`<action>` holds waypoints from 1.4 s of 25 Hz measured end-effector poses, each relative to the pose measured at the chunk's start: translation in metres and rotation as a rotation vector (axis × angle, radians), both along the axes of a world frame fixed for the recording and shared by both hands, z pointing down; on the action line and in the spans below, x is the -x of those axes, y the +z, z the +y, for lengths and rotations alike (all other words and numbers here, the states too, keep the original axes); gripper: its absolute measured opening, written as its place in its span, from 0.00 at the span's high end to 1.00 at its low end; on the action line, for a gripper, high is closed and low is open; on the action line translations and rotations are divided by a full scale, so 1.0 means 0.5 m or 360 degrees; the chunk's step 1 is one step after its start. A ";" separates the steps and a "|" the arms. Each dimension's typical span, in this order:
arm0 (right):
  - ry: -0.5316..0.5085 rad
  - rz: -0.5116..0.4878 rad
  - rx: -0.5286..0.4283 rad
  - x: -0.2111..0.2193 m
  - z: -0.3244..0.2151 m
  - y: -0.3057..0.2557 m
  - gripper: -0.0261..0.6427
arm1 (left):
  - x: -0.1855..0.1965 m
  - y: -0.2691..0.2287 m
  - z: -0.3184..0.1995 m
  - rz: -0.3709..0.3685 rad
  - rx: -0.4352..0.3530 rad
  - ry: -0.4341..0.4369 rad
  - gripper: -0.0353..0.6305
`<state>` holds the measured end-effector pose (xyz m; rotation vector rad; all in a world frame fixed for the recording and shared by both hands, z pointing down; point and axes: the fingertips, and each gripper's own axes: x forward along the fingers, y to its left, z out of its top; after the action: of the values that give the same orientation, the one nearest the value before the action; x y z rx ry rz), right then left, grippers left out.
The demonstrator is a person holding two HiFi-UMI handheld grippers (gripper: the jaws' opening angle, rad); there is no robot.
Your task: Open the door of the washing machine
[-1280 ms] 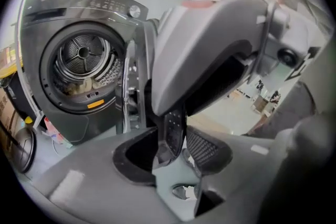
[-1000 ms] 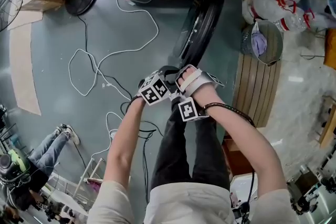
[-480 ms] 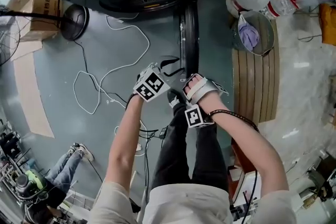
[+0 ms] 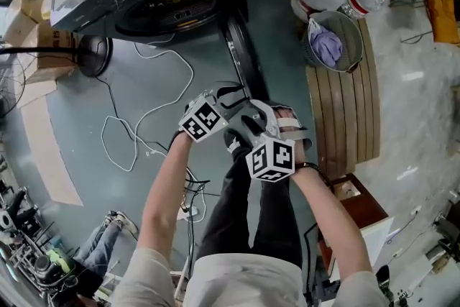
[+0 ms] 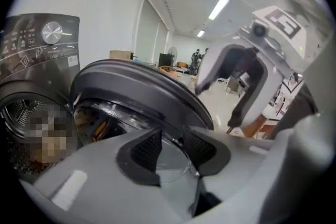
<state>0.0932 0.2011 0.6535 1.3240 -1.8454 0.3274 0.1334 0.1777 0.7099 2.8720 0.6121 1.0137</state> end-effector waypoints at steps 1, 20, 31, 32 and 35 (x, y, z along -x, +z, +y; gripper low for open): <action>0.0167 -0.0110 -0.0062 -0.029 -0.002 -0.016 0.67 | -0.010 -0.001 0.005 0.0005 0.0007 0.0004 0.67; 0.0844 -0.0364 0.0001 -0.308 0.069 0.069 0.67 | -0.195 -0.023 0.072 0.0106 0.0121 -0.0137 0.70; 0.0825 -0.0422 -0.0017 -0.431 0.075 0.060 0.67 | -0.303 -0.041 0.072 0.0166 0.0142 -0.0278 0.71; 0.0813 -0.0422 -0.0021 -0.440 0.077 0.059 0.67 | -0.310 -0.046 0.061 0.0173 0.0145 -0.0325 0.71; 0.0795 -0.0420 -0.0031 -0.474 0.079 0.054 0.67 | -0.329 -0.063 0.007 0.0207 0.0150 -0.0504 0.71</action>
<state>0.3304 0.2407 0.6807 1.8208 -1.7028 0.7780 0.2981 0.1813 0.6784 2.8426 0.1920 0.7371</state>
